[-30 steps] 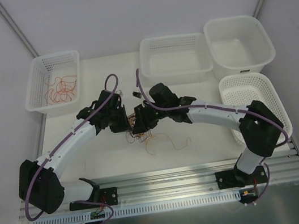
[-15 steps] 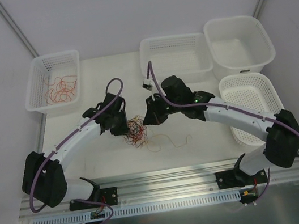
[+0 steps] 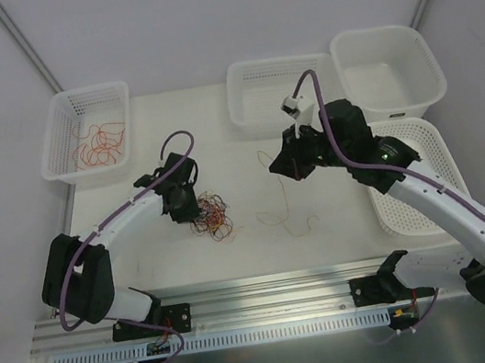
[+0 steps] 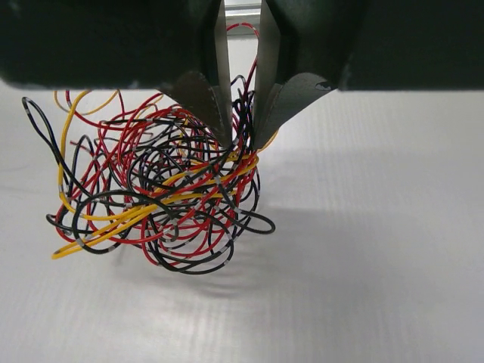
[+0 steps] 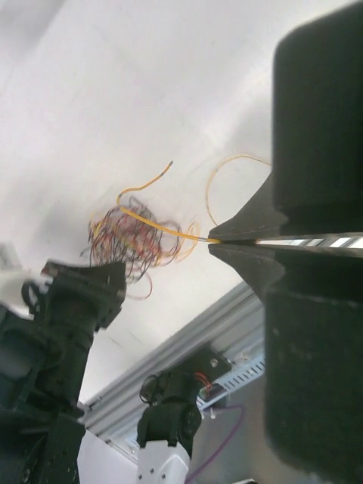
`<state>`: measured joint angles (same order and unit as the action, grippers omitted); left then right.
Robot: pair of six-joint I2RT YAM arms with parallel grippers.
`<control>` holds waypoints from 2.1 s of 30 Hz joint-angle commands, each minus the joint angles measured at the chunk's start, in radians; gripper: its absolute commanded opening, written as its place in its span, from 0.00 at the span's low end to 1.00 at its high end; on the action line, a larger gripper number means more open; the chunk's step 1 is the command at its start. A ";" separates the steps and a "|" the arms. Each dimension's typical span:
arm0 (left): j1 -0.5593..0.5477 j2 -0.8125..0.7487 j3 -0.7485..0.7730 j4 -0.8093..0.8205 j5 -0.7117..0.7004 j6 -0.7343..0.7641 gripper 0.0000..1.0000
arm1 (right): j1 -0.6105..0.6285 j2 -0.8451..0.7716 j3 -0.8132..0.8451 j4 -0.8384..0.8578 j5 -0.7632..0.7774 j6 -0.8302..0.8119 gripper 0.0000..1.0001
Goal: Untangle the cables
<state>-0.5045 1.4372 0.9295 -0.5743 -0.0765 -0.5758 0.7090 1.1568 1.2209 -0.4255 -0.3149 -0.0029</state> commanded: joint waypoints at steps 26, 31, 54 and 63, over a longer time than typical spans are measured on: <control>0.138 -0.149 -0.166 0.070 0.030 0.088 0.31 | -0.335 -0.077 0.742 -0.509 0.723 -0.383 0.01; 0.138 -0.161 -0.156 0.068 0.061 0.103 0.31 | -0.352 -0.091 0.755 -0.380 0.888 -0.459 0.01; 0.138 -0.205 -0.179 0.071 0.156 0.082 0.32 | -1.045 -0.120 -0.288 0.090 0.508 0.115 0.01; 0.138 -0.190 -0.161 0.073 0.187 0.079 0.32 | -1.080 0.003 -0.325 -0.113 0.467 0.349 0.22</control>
<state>-0.3653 1.2556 0.7597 -0.5053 0.0780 -0.4896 -0.3634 1.1332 0.9161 -0.4629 0.1913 0.2302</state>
